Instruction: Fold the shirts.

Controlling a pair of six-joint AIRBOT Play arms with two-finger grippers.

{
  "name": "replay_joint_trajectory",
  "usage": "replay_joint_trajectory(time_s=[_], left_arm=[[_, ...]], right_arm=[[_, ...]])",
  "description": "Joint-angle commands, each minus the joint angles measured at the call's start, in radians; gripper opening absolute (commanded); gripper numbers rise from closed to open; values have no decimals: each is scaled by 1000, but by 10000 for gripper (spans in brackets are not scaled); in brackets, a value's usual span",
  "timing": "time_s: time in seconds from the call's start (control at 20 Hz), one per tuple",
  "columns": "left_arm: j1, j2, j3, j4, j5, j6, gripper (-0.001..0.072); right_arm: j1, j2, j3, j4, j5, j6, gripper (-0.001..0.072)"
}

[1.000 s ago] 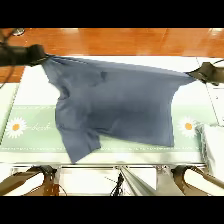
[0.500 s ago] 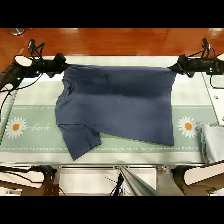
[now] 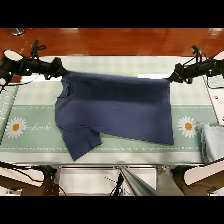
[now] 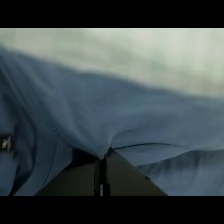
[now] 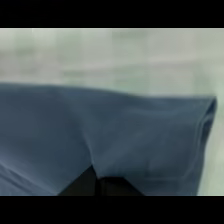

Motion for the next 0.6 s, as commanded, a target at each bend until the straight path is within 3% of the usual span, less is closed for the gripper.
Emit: replay_joint_trajectory(time_s=[0.0,0.2,0.35,0.4,0.45,0.5,0.55], left_arm=[[12,-28,-33,117,-180,9,27],[-1,-66,-60,110,-190,-21,29],[-3,-67,-59,109,-198,-61,78],[0,-67,-57,110,-217,-87,373],[5,-67,-50,113,-253,-96,689],[16,-64,-40,120,-296,-103,708],[29,-54,-34,134,-335,-115,708]], right_arm=[[2,-2,-45,-88,68,29,23],[2,-2,-139,-74,69,29,23],[2,-2,-171,-42,70,31,26],[2,-1,-171,-36,73,51,163],[0,2,-171,-28,91,69,551],[0,9,-169,-22,112,45,624],[-4,23,-170,-30,139,36,624]])
